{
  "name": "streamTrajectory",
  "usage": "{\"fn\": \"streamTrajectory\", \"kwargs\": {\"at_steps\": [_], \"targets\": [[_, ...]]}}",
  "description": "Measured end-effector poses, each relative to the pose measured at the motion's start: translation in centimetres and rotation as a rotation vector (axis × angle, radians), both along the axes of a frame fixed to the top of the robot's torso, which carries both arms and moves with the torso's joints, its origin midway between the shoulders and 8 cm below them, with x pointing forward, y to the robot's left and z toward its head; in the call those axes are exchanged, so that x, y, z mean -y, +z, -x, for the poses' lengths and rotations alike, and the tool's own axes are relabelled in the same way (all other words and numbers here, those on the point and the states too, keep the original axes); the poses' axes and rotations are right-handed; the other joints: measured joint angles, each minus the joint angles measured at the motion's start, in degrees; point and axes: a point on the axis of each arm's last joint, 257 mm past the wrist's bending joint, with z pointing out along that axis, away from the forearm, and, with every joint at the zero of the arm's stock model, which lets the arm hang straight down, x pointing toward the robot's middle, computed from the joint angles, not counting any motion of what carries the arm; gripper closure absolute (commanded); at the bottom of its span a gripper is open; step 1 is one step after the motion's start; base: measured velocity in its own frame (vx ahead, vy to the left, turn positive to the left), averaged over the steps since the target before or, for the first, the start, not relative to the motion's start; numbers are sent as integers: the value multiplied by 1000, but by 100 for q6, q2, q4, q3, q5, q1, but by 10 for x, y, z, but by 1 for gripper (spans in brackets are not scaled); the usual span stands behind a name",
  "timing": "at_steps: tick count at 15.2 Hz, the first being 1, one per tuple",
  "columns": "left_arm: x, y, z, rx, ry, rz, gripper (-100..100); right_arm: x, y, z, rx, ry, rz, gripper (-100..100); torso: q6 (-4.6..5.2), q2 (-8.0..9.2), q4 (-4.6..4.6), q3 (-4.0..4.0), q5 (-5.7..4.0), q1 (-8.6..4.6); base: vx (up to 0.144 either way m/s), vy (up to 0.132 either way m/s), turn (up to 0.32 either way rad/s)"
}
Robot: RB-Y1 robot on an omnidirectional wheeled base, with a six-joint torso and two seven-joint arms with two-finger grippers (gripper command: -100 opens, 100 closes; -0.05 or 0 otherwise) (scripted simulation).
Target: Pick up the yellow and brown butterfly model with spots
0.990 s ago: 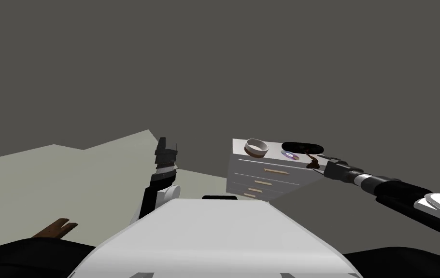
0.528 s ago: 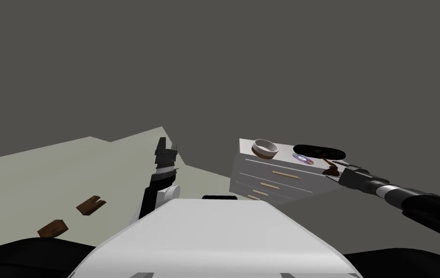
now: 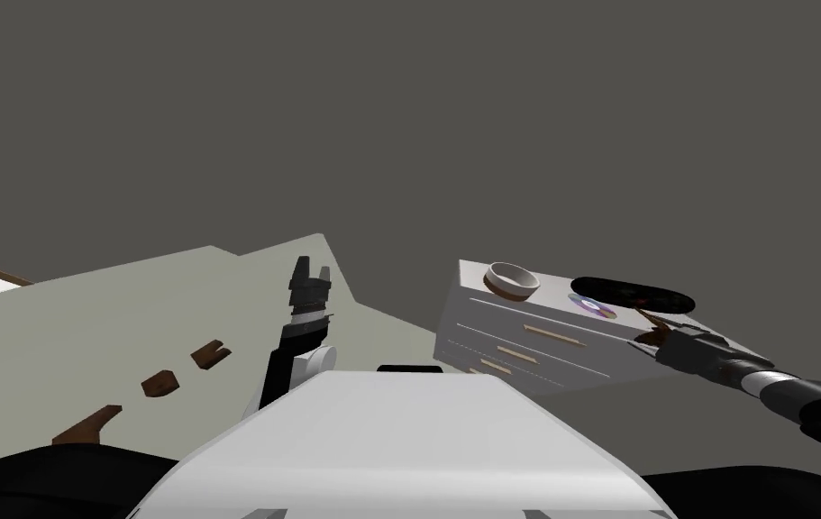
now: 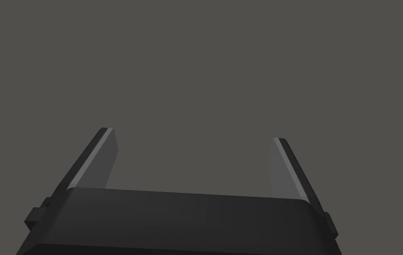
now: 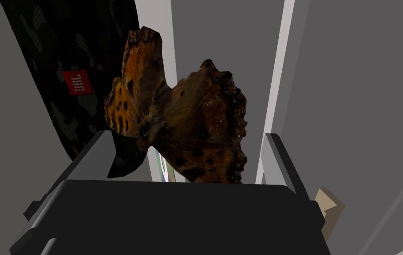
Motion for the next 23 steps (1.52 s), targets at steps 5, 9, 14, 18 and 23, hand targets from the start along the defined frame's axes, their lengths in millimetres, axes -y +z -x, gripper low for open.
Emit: {"fn": "streamTrajectory", "kwargs": {"at_steps": [5, 9, 14, 18, 23], "targets": [[0, 0, 0, 0, 0, 0, 0, 0, 1, -1, 2, 0, 2, 100, -1, -11, -7, -9, -5, -13, 5, -7, -58], [0, 0, 0, 0, 0, 0, 0, -13, 5, -20, -21, 30, 25, 100, 18, -25, -11, -17, -15, -55, 58, -74, -299], [0, 0, 0, 0, 0, 0, 0, -37, 13, -48, -27, 85, 54, 100, 13, -28, -12, -20, -17, -47, 46, -59, -221], [0, 0, 0, 0, 0, 0, 0, -59, 15, -67, -30, 127, 65, 100, 4, -28, -10, -18, -12, -34, 43, -36, -135], [0, 0, 0, 0, 0, 0, 0, -90, 17, -88, -31, 183, 70, 100, 14, -21, -7, -13, -16, -40, 40, -40, -155]]}}
